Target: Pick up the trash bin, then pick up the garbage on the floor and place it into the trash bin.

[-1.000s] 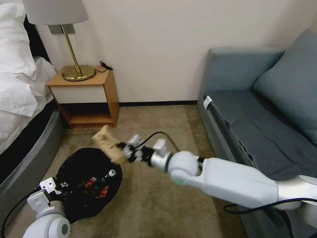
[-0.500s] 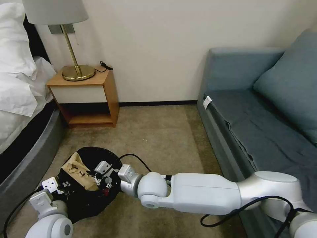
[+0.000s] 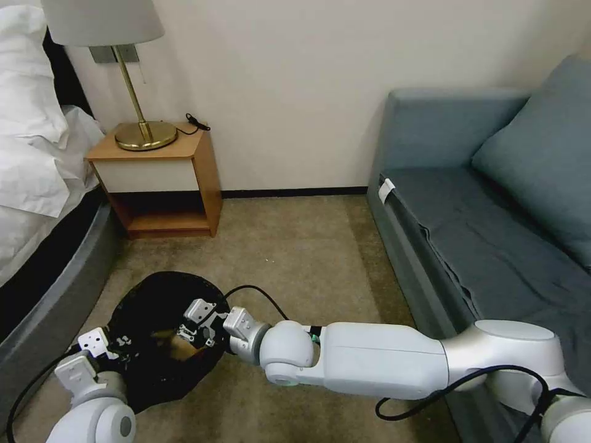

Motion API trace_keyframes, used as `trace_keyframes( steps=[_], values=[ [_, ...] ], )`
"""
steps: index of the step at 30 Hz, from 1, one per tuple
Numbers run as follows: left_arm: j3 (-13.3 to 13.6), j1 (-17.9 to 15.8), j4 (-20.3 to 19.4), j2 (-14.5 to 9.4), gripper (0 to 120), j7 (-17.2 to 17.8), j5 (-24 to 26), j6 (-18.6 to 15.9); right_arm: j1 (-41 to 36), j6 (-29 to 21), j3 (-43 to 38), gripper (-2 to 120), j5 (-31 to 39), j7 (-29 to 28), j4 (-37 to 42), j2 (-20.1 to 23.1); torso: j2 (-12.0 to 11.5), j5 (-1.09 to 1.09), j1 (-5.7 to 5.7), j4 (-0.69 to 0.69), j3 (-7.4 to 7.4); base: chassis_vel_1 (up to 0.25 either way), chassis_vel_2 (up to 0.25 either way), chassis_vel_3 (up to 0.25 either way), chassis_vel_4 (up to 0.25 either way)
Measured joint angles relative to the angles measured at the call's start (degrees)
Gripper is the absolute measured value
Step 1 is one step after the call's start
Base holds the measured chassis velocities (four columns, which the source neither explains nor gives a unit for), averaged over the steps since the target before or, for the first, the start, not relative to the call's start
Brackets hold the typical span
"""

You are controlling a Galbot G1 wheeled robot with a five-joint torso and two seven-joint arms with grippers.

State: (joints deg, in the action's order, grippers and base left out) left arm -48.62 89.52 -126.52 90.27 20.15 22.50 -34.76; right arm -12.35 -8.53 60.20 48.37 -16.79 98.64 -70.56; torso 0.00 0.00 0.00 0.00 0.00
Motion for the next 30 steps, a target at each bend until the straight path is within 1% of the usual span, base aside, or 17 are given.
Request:
trace_keyframes(
  steps=[1, 3, 4, 5, 8, 10, 11, 12, 14, 15, 17, 21, 23, 27, 28, 29, 30],
  values=[
    [0.00, -0.08, 0.03, 0.00, 2, 0.45, 1.14, -0.02, 0.03, 0.00, -0.64, 54, 0.00, -0.08, 0.55, 0.32, 0.00, 0.00, 0.00, 0.00, 0.00, 0.000, 0.000, 0.000, 0.000],
    [0.00, -0.22, 0.13, -0.05, 2, 1.28, 2.76, -0.26, 0.15, 0.00, -1.44, 59, 0.01, -0.10, 1.18, 0.79, 0.00, 0.01, 0.00, 0.00, 0.00, 0.000, 0.000, 0.000, 0.000],
    [0.00, -0.46, 0.45, -0.19, 2, 2.49, 4.88, -0.52, 0.28, 0.03, -2.30, 68, 0.02, -0.21, 1.83, 1.45, 0.00, 0.01, 0.00, 0.00, 0.00, 0.000, 0.000, 0.000, 0.000],
    [0.00, -0.46, 0.45, -0.19, 2, 2.49, 4.88, -0.52, 0.28, 0.03, -2.30, 68, 0.02, -0.21, 1.83, 1.45, 0.00, 0.01, 0.00, 0.00, 0.00, 0.000, 0.000, 0.000, 0.000],
    [-0.30, -0.98, 1.49, -0.60, 2, 5.14, 10.43, -1.19, 0.34, 0.04, -4.13, 79, 0.06, -0.33, 3.05, 2.90, 0.00, 0.00, 0.00, 0.01, 0.00, 0.000, 0.000, 0.000, 0.000],
    [-0.35, -1.07, 1.69, -0.66, 2, 5.58, 11.41, -1.27, 0.32, 0.05, -4.54, 82, 0.06, -0.35, 3.31, 3.26, 0.00, 0.01, 0.00, 0.00, 0.00, 0.000, 0.000, 0.000, 0.000],
    [-0.66, -1.77, 3.22, -1.07, 2, 8.60, 17.46, -1.75, -0.12, 0.05, -6.58, 90, 0.06, -0.38, 4.44, 4.94, 0.00, 0.01, 0.00, 0.00, 0.00, 0.000, 0.000, 0.000, 0.000],
    [-0.84, -2.30, 4.29, -1.28, 2, 10.47, 20.71, -2.02, -0.48, 0.05, -7.58, 95, 0.02, -0.41, 4.87, 5.78, 0.00, 0.01, 0.00, -0.01, 0.00, 0.000, 0.000, 0.000, 0.000],
    [-0.99, -3.02, 6.20, -1.54, 2, 12.60, 24.47, -2.24, -1.11, 0.05, -8.95, 99, -0.16, -0.42, 5.45, 6.92, 0.00, 0.01, 0.00, -0.01, 0.00, 0.000, 0.000, 0.000, 0.000],
    [-0.99, -3.02, 6.20, -1.54, 2, 12.60, 24.47, -2.24, -1.11, 0.05, -8.95, 99, -0.16, -0.42, 5.45, 6.92, 0.00, 0.01, 0.00, -0.01, 0.00, 0.000, 0.000, 0.000, 0.000],
    [-1.03, -3.66, 8.27, -1.72, 2, 14.22, 27.07, -2.27, -1.81, 0.08, -10.09, 100, -0.39, -0.43, 5.95, 8.06, 0.00, 0.00, 0.00, -0.01, 0.00, 0.000, 0.000, 0.000, 0.000],
    [-1.02, -4.13, 9.89, -1.78, 2, 15.00, 27.89, -2.14, -2.39, 0.15, -10.76, 100, -0.74, -0.43, 6.18, 8.85, 0.00, 0.00, 0.00, 0.00, 0.00, 0.000, 0.000, 0.000, 0.000],
    [-1.09, -4.35, 10.85, -1.86, 1, 14.95, 27.67, -1.69, -2.99, 0.26, -11.26, 100, -1.07, -0.43, 6.23, 9.33, 0.01, 0.05, 0.00, 0.00, -0.01, 0.000, 0.000, 0.000, 0.000],
    [-1.11, -4.23, 11.39, -1.93, 1, 13.01, 26.13, -1.61, -3.66, 0.33, -11.71, 100, -1.32, -0.42, 6.24, 9.72, 0.02, 0.05, 0.00, 0.01, -0.01, 0.000, 0.000, 0.000, 0.000],
    [-1.13, -4.03, 11.44, -1.94, 4, 12.13, 25.34, -1.53, -3.92, 0.35, -11.86, 100, -1.41, -0.42, 6.24, 9.91, 0.02, 0.04, 0.00, 0.01, -0.01, 0.000, 0.000, 0.000, 0.000],
    [-1.13, -4.03, 11.44, -1.94, 4, 12.13, 25.34, -1.53, -3.92, 0.35, -11.86, 100, -1.41, -0.42, 6.24, 9.91, 0.02, 0.04, 0.00, 0.01, -0.01, 0.000, 0.000, 0.000, 0.000],
    [-1.16, -3.88, 11.46, -1.95, 8, 11.24, 24.58, -1.37, -4.03, 0.36, -11.92, 100, -1.45, -0.41, 6.24, 10.03, 0.02, 0.03, 0.00, 0.00, -0.01, 0.000, 0.000, 0.000, 0.000]
  ],
)
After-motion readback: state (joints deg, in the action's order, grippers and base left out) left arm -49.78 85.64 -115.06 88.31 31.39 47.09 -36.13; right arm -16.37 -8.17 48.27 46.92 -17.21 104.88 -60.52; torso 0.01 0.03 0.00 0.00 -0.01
